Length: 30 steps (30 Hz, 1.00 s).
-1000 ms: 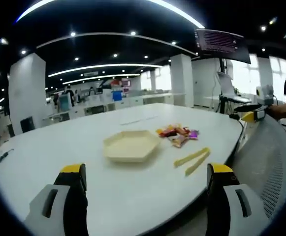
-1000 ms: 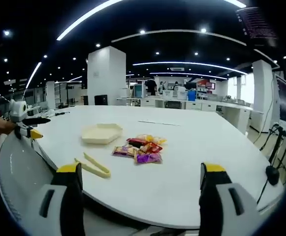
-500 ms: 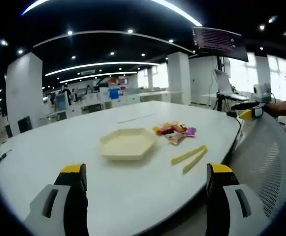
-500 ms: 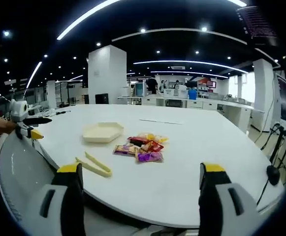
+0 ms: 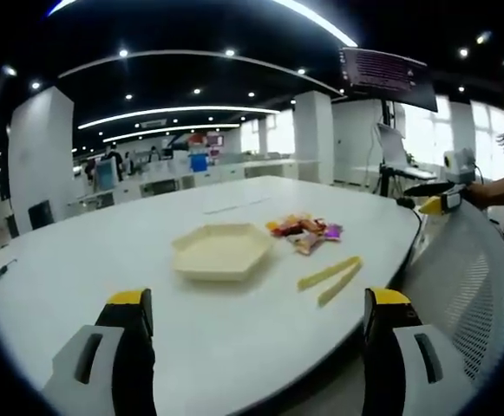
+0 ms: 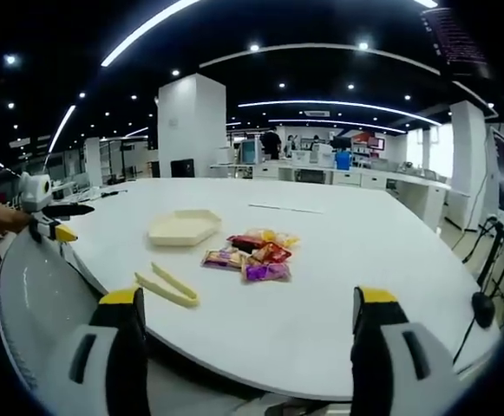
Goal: Place the target food into the container with the food tongs after gripping and lifting it, then release it inside without dropping or visibly crushing the food.
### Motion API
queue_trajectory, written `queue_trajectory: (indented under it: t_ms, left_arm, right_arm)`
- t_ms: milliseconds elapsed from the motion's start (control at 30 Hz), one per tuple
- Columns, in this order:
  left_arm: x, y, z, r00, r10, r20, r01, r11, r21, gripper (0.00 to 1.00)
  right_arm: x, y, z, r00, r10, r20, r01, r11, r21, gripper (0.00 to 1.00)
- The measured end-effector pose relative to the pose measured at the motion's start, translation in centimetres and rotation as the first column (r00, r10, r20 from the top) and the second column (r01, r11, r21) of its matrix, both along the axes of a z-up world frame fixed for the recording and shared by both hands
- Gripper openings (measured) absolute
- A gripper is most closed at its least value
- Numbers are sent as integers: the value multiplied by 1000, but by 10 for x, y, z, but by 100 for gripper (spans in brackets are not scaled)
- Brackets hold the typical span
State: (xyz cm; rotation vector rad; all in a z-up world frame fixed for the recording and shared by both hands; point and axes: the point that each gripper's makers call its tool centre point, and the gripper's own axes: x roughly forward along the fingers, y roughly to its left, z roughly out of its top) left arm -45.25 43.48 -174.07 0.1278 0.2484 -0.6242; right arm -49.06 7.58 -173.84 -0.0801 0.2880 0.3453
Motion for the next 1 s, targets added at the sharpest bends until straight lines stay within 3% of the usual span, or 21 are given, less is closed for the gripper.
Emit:
queue_trajectory:
  t_ms: [500,1000]
  left_arm:
    - [2,1,0,1000,4,0,-4,1000,-1,99]
    - [0,0,2,1000,-9,14,9,1000,-4,100]
  right_arm:
    - [1,-1,3,1000,-28,8,27,999,47,100]
    - [0,2,5,1000,-17,19,16,999,35,100]
